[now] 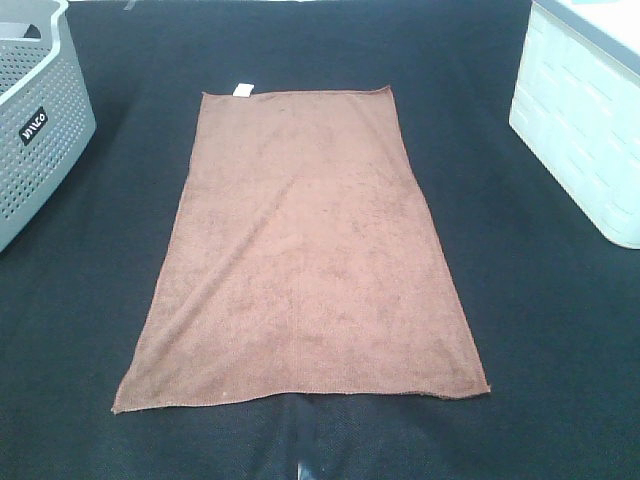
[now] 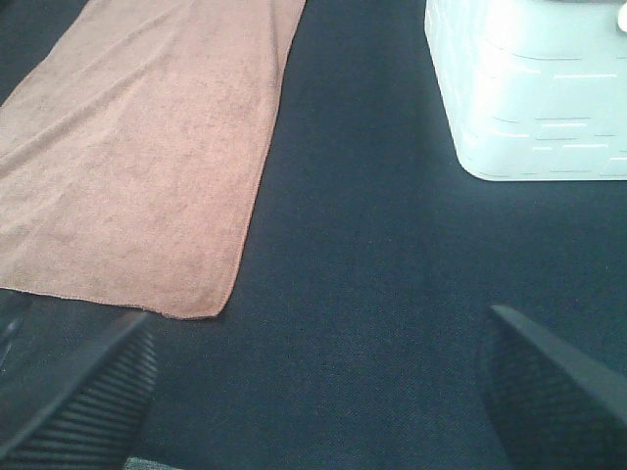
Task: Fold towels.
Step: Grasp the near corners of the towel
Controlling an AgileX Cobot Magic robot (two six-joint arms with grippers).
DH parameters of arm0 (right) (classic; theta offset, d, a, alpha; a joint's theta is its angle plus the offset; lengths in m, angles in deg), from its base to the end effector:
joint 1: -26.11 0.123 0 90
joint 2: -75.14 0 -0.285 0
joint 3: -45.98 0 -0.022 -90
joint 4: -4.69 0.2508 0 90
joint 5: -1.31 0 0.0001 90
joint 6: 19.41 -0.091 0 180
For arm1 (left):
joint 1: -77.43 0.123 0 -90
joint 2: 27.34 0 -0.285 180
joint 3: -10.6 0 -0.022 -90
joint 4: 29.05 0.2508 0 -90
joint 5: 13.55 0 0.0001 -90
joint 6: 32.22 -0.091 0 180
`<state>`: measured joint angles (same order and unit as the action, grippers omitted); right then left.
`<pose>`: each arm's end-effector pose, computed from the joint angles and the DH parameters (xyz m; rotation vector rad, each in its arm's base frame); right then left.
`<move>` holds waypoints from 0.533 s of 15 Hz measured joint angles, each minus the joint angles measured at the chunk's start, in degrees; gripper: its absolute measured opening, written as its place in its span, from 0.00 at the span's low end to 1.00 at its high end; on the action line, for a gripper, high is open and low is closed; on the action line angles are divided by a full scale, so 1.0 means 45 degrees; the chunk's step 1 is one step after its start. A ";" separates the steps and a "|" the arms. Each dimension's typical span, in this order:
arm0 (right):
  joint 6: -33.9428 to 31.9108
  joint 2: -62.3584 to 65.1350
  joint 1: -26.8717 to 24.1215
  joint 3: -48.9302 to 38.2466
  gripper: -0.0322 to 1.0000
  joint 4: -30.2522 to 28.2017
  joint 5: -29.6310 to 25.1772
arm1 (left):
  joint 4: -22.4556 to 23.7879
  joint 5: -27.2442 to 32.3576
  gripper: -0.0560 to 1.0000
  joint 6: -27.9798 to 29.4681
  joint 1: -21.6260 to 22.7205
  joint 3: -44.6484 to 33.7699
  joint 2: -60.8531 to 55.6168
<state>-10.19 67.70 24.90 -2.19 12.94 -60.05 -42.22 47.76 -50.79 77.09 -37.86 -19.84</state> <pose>-0.0072 0.0116 0.2790 -0.1506 2.0280 0.0578 -0.0075 -0.0182 0.2788 0.3454 1.9965 -0.0745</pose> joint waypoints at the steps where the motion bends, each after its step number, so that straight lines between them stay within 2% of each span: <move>1: 0.0000 0.0000 0.0000 0.0000 0.84 0.0000 0.0000 | 0.0000 0.0000 0.78 0.0000 0.0000 0.0000 0.0000; 8: 0.0000 0.0000 0.0000 0.0000 0.84 0.0000 0.0000 | 0.0000 0.0000 0.78 0.0000 0.0000 0.0000 0.0000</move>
<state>-10.19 67.70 24.90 -2.19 12.94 -60.05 -42.22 47.76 -50.79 77.09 -37.86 -19.84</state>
